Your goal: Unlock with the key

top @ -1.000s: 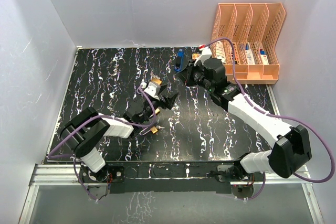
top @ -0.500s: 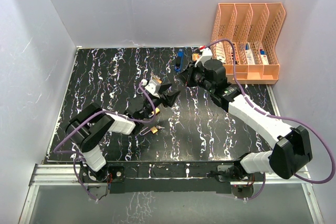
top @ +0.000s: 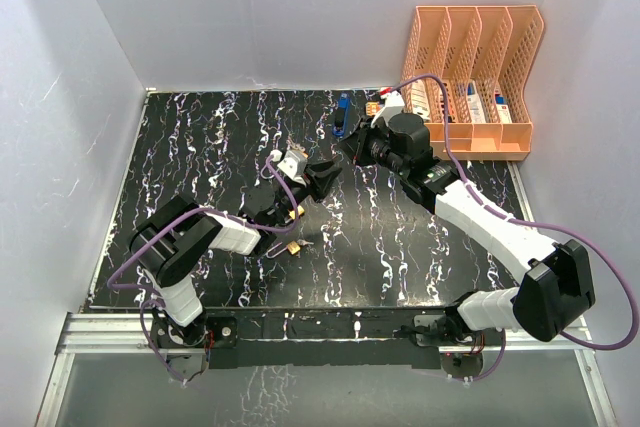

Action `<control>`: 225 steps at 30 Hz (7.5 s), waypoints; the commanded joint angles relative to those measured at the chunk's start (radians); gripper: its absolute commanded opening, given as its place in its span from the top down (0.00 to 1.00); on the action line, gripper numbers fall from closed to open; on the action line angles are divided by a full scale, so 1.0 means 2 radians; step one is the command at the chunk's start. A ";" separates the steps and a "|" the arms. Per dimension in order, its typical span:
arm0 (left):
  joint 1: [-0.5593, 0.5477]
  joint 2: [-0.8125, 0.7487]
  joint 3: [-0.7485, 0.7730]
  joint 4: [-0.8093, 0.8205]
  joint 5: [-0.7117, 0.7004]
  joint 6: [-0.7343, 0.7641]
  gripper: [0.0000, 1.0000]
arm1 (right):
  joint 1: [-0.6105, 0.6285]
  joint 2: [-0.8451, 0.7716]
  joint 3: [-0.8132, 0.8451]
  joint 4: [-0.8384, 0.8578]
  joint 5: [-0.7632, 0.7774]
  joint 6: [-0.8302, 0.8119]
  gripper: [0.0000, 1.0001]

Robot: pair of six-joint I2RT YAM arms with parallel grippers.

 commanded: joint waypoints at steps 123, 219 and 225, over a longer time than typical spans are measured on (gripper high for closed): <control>-0.099 -0.118 0.168 -0.510 -0.268 0.255 0.87 | -0.018 0.052 -0.027 0.061 -0.024 0.199 1.00; 0.042 -0.035 0.129 -0.720 -0.069 0.067 1.00 | -0.106 0.009 -0.179 0.256 -0.155 0.134 1.00; 0.042 -0.070 0.132 -0.622 -0.071 0.091 1.00 | -0.089 0.007 -0.189 0.279 -0.121 0.104 1.00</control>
